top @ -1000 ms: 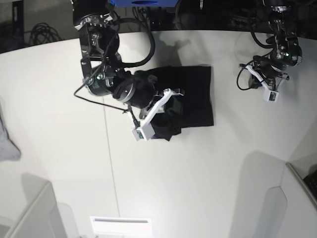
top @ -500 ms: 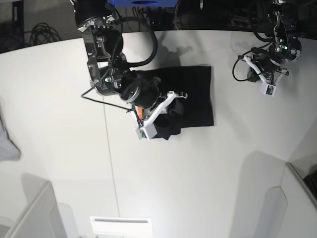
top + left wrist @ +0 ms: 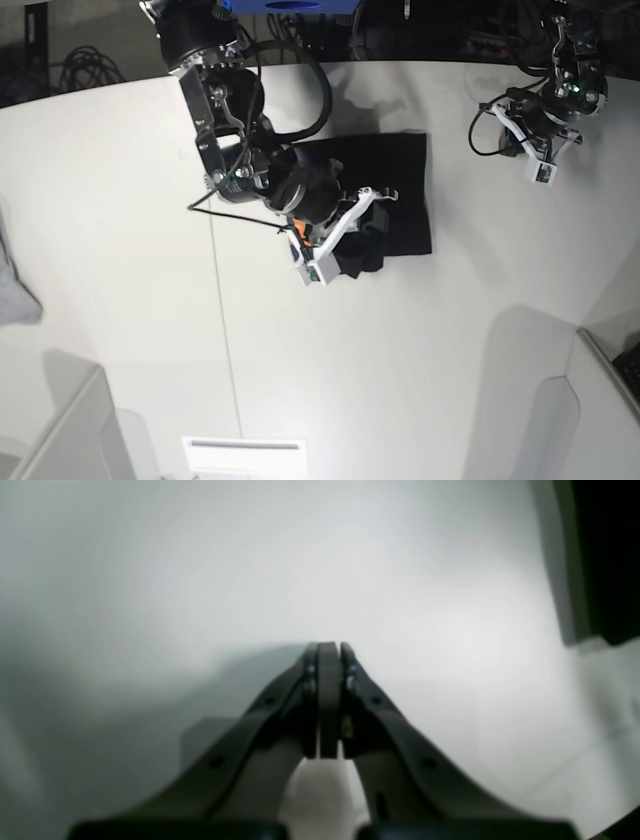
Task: Fold the T-shirt properly
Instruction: 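Fold the bundle end with the right gripper toward the left gripper, then press and flip the bundle over with the right gripper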
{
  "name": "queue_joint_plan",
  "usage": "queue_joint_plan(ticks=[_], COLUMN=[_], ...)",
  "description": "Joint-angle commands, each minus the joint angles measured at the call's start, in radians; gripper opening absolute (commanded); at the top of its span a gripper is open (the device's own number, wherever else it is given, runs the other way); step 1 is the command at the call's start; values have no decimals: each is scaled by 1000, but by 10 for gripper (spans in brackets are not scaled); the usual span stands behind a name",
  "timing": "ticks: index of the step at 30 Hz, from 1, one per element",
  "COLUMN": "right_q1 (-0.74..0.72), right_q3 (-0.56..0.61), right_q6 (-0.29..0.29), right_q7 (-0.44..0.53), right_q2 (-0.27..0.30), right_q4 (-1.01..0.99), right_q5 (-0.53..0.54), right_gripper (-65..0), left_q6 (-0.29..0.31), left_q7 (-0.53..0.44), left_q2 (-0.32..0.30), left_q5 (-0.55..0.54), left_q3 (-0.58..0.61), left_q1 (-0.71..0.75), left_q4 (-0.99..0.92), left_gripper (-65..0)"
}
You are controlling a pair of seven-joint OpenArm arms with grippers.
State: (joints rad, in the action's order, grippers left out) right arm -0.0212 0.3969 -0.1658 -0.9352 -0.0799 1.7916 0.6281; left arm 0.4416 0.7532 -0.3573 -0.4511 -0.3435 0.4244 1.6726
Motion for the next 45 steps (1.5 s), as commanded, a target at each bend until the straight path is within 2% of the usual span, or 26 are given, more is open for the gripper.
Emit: queue_joint_plan(ticks=[1, 10, 20, 28, 31, 34, 36, 39, 45], right_q1=[-23, -44, -69, -87, -84, -84, -82, -82, -116], right_q3=[4, 92, 93, 93, 93, 93, 93, 96, 207], right_q6=[5, 5, 5, 5, 5, 5, 5, 5, -8], right_q7=[18, 115, 120, 138, 138, 138, 138, 138, 138], right_q2=[-11, -10, -11, -11, -13, -13, -13, -18, -31], right_q4=[11, -114, -180, -247, -252, -249, -241, -240, -244], right_q5=[17, 17, 17, 19, 19, 19, 19, 20, 20], right_gripper=[-650, -650, -650, -650, -483, -353, -323, -320, -318], left_q6=[-2, -2, 0, 0, 0, 0, 0, 0, 0], left_q7=[-11, -13, -8, -8, -8, -8, -8, -8, -8], left_q2=[-15, -16, -19, -16, -16, -16, -18, -19, -21], left_q5=[-7, -7, -15, -8, -8, -8, -8, -8, -8], left_q3=[-6, -7, -168, -188, -188, -188, -188, -188, -188], left_q1=[-2, 40, 95, 100, 100, 98, 97, 97, 93], left_q4=[13, 37, 34, 33, 33, 33, 33, 33, 10], left_gripper=[-650, -650, -650, -650, -650, -650, -650, -650, -650])
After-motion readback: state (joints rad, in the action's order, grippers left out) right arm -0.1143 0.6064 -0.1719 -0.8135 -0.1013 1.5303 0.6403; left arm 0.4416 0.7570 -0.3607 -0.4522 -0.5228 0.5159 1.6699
